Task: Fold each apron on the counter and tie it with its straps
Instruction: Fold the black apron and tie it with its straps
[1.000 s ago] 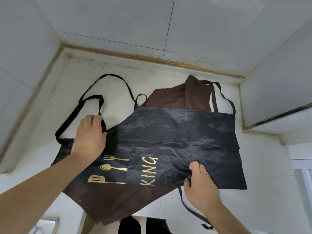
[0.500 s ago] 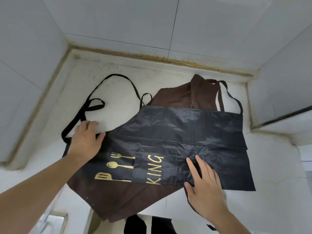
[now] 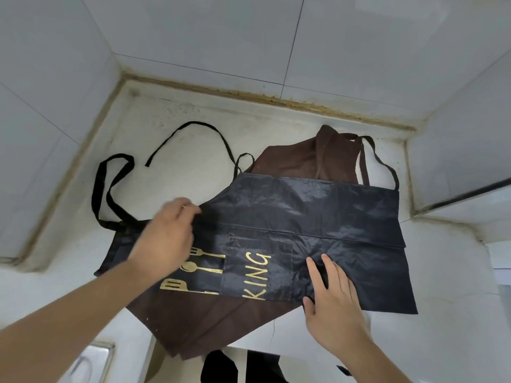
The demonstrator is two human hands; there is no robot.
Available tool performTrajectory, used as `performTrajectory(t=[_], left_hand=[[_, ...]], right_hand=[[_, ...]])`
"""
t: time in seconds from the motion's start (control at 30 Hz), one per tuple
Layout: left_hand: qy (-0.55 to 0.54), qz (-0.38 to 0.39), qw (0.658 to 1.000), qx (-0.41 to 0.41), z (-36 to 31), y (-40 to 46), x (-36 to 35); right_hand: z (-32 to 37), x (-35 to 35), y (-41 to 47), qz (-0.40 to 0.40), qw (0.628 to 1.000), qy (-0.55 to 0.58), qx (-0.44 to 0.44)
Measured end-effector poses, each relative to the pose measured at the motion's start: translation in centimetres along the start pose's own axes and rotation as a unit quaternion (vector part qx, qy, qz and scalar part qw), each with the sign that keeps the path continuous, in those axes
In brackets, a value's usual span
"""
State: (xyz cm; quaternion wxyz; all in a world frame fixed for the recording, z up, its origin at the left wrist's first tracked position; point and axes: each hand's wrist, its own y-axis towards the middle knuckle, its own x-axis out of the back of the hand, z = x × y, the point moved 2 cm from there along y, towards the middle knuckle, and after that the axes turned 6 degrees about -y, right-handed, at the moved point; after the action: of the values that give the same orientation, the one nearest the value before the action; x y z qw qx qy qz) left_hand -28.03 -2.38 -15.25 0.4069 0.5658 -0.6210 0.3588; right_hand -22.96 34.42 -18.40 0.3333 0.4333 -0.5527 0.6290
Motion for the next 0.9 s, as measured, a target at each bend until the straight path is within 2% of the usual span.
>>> performTrajectory(t=[0.03, 0.1, 0.2, 0.23, 0.3, 0.4, 0.57, 0.77, 0.9], left_hand=[[-0.028, 0.016, 0.998, -0.046, -1.9, -0.4, -0.7], [-0.056, 0.076, 0.992, -0.078, -5.1, -1.8, -3.1], [0.024, 0.217, 0.976, -0.026, -6.0, -3.8, -7.1], [0.059, 0.234, 0.97, -0.02, -5.8, -4.2, -7.9], [0.087, 0.244, 0.966, -0.019, -5.8, -4.4, -8.4], [0.07, 0.248, 0.966, -0.017, -6.6, -4.3, -7.6], [0.09, 0.253, 0.958, -0.095, -10.2, -5.2, -7.9], [0.114, 0.263, 0.956, -0.066, -11.2, -5.6, -9.7], [0.113, 0.266, 0.956, -0.055, -11.7, -5.1, -9.2]], right_hand=[[0.5, 0.4, 0.2, -0.011, 1.0, 0.001, 0.002], [1.8, 1.5, 0.4, -0.029, 0.999, 0.014, 0.035], [3.3, 1.4, 0.5, 0.01, 0.994, 0.026, 0.11], [3.4, 1.2, 0.5, 0.02, 0.993, 0.019, 0.117], [2.9, 0.3, 0.7, 0.002, 0.993, 0.009, 0.116], [2.6, 0.3, 0.8, -0.024, 0.993, 0.002, 0.116], [4.0, 1.5, 0.7, 0.034, 0.99, -0.044, 0.129], [5.1, 2.4, 1.2, 0.101, 0.977, -0.14, 0.126], [5.2, 2.7, 1.2, 0.102, 0.982, -0.106, 0.119]])
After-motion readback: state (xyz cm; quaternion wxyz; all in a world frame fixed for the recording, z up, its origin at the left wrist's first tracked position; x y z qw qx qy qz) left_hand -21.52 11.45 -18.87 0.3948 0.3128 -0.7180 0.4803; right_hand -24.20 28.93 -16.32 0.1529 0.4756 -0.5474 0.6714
